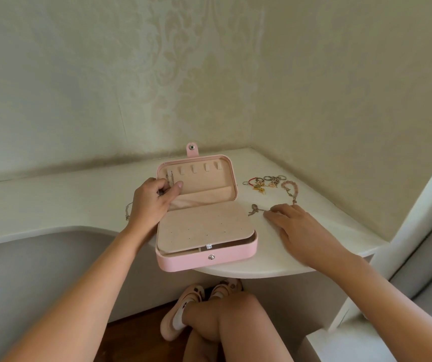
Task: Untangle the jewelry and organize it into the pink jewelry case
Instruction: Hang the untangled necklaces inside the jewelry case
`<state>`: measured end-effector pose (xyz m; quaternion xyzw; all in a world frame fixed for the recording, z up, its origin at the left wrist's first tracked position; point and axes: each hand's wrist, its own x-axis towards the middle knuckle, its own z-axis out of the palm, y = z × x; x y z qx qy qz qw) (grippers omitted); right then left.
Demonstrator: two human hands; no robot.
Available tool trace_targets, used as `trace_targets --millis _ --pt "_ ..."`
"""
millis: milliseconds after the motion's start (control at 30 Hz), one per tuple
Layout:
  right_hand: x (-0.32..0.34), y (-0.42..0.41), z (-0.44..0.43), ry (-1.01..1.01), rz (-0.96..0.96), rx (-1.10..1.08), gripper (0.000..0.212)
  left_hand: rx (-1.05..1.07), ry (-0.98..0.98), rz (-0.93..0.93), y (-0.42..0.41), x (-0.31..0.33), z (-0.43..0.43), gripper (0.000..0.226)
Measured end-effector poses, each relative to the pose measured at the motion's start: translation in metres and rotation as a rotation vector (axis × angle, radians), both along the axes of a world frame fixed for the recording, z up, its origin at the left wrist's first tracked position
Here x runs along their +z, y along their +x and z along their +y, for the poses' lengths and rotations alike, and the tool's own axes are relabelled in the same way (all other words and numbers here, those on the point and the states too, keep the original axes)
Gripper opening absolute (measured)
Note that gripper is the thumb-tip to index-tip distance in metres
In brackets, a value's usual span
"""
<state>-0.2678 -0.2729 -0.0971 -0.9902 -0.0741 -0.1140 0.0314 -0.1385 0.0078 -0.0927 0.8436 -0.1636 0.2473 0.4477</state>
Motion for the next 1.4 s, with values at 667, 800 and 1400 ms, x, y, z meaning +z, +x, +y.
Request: trace_targets --millis 667,800,1400 --pt "0.006 -0.001 -0.001 -0.06 0.027 -0.057 0.047 -0.011 0.017 -0.03 0.001 0.0 0.0 0.055" --pt "0.002 -0.005 0.001 -0.099 -0.043 -0.032 0.045 -0.011 0.016 -0.028 0.001 0.0 0.0 0.055" --pt "-0.003 -0.034 0.024 0.007 -0.23 0.232 0.028 -0.027 -0.009 0.009 0.0 0.0 0.001 0.052"
